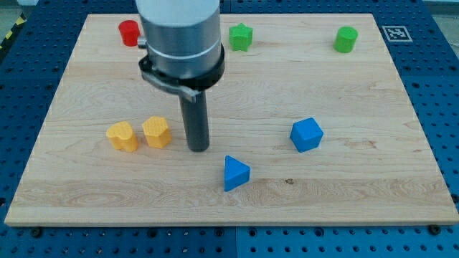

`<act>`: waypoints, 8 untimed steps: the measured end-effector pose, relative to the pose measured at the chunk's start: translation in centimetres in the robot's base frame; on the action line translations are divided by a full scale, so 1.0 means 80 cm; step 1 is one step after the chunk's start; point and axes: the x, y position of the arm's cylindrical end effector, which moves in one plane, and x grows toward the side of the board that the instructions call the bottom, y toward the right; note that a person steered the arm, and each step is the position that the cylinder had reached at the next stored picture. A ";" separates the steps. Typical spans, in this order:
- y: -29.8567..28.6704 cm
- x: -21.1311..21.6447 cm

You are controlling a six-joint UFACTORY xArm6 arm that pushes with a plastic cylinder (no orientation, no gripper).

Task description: Move the yellow hexagon above the yellow heart

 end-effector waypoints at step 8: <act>-0.125 -0.125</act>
